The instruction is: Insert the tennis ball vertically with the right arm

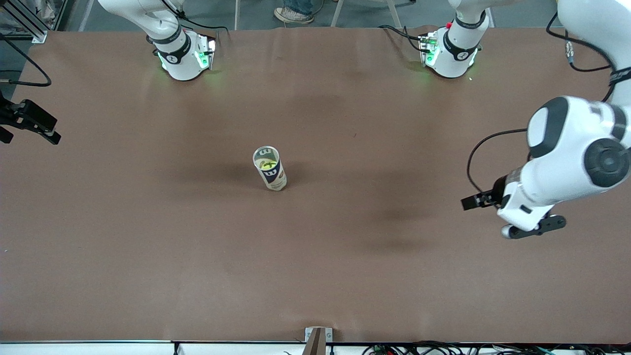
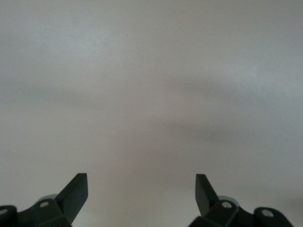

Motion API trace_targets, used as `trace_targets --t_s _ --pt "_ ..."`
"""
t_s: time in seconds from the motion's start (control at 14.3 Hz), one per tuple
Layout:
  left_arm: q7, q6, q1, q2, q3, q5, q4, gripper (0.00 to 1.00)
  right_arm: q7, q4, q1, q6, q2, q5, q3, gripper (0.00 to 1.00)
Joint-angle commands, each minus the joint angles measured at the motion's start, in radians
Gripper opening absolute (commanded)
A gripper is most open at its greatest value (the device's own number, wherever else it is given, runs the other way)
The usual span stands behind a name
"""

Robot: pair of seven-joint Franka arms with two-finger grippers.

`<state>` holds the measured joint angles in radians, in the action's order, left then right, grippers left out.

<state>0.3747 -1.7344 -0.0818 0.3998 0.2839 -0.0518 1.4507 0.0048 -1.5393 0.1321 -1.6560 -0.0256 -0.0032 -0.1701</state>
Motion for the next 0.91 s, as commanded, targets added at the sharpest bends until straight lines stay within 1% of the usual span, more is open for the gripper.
trace_targets --t_s 0.0,0.14,0.42,0.56,0.7,0.77,0.84 --pt "-0.182 0.136 0.082 -0.036 -0.126 0.052 -0.079 1.00 0.001 -0.030 -0.012 -0.015 -0.028 0.020 0.007 1.00" --pt "-0.279 0.199 0.092 -0.062 -0.129 0.050 -0.090 1.00 -0.002 -0.030 -0.008 -0.015 -0.030 0.005 0.009 1.00" --pt "-0.290 0.205 0.108 -0.174 -0.140 0.043 -0.082 1.00 -0.003 -0.030 -0.005 -0.013 -0.030 0.005 0.012 1.00" --pt "-0.289 0.260 0.120 -0.222 -0.155 0.046 -0.064 1.00 -0.003 -0.030 -0.002 -0.011 -0.028 0.005 0.015 1.00" --pt "-0.287 0.271 0.126 -0.265 -0.157 0.046 -0.032 1.00 -0.003 -0.030 0.001 -0.010 -0.030 0.005 0.017 1.00" --pt "-0.287 0.271 0.148 -0.289 -0.175 0.043 -0.009 1.00 -0.005 -0.030 0.001 -0.010 -0.028 0.005 0.017 1.00" --pt "-0.286 0.271 0.178 -0.305 -0.215 0.043 0.005 1.00 -0.006 -0.030 0.001 -0.010 -0.028 0.003 0.017 1.00"
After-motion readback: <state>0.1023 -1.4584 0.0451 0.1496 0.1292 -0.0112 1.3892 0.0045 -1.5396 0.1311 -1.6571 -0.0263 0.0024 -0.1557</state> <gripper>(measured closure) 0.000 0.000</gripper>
